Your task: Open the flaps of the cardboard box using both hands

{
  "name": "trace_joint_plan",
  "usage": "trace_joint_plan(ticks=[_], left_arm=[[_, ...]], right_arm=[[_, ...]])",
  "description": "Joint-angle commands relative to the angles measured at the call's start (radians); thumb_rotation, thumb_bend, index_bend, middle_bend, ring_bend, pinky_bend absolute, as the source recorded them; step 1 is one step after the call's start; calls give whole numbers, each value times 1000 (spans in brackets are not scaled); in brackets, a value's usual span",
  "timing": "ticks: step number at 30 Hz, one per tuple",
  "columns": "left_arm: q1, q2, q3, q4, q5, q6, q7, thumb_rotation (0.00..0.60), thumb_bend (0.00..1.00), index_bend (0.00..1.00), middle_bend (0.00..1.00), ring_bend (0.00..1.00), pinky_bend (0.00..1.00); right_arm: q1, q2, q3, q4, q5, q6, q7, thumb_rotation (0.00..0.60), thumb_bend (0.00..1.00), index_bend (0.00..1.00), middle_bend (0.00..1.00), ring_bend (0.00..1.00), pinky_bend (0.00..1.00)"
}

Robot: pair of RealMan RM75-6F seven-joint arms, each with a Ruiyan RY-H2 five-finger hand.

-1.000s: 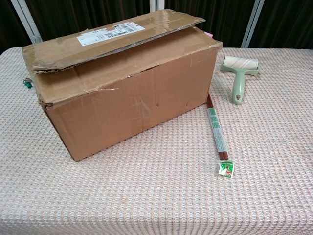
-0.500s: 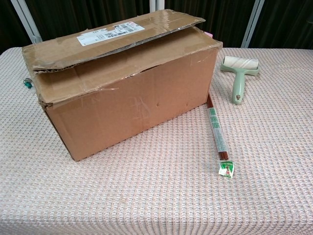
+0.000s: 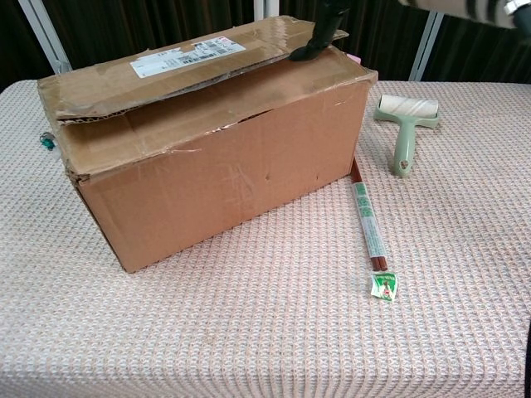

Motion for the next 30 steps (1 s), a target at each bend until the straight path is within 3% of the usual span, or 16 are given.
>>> trace_joint_plan(ticks=[1, 15, 24, 30], left_arm=[[0, 2, 0, 4, -1, -1, -3, 508, 75, 42, 68, 80, 211], [15, -8, -8, 48, -33, -2, -39, 507, 75, 42, 68, 80, 211], [25, 7, -16, 58, -62, -14, -54, 507, 75, 41, 68, 80, 211], [25, 9, -26, 73, -77, -19, -69, 508, 75, 42, 68, 80, 211]], right_arm=[[45, -61, -13, 60, 34, -4, -21, 600, 125, 0, 0, 0, 0], [140, -201, -7, 207, 31, 67, -16, 600, 134, 0, 0, 0, 0], [229, -231, 70, 271, 49, 79, -22, 600, 144, 0, 0, 0, 0], [354, -306, 133, 436, 94, 51, -55, 600, 151, 0, 0, 0, 0]])
